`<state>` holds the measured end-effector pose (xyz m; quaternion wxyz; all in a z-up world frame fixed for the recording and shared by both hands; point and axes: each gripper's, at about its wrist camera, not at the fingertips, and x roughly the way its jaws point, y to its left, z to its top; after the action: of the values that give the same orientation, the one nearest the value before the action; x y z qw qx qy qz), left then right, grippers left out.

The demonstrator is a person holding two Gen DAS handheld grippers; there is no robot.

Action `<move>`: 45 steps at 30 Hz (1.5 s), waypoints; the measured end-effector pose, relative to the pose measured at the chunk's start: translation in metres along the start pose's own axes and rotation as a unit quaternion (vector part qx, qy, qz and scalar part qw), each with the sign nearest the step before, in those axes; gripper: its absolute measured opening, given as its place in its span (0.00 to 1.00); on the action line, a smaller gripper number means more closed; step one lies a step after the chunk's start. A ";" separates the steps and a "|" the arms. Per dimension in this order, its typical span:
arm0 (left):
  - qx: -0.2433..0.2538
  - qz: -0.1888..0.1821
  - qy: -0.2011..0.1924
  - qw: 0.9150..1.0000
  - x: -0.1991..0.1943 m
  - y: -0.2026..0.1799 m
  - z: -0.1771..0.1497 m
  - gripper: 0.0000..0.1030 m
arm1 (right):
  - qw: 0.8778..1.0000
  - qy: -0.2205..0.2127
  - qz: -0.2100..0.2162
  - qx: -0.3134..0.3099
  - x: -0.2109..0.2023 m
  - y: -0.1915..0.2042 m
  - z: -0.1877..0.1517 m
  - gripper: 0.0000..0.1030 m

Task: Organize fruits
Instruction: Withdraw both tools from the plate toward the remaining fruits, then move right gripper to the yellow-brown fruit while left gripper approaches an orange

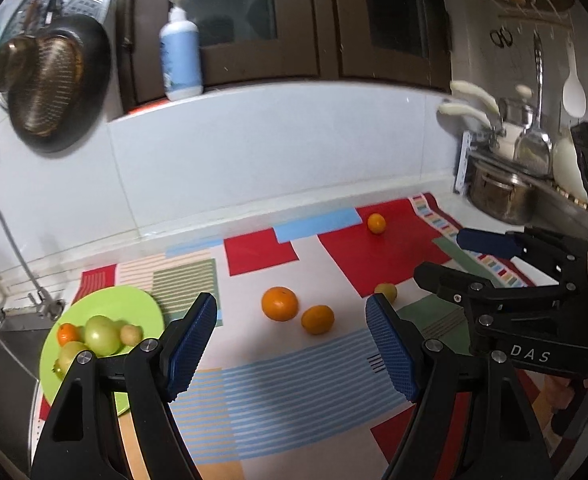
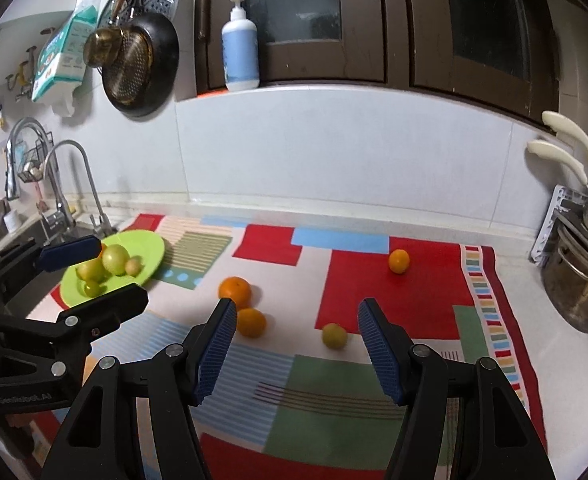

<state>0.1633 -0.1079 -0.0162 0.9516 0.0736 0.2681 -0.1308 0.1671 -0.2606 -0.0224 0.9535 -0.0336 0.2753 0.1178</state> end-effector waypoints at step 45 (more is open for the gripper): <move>-0.004 -0.070 0.161 0.984 0.148 -0.017 -0.016 0.34 | 0.986 0.143 0.026 0.080 0.132 -0.050 -0.033 0.27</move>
<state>0.2724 -0.1515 -0.1094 0.8849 0.0709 0.4227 -0.1824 0.2705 -0.2865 -0.1201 0.9007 0.0336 0.4178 0.1142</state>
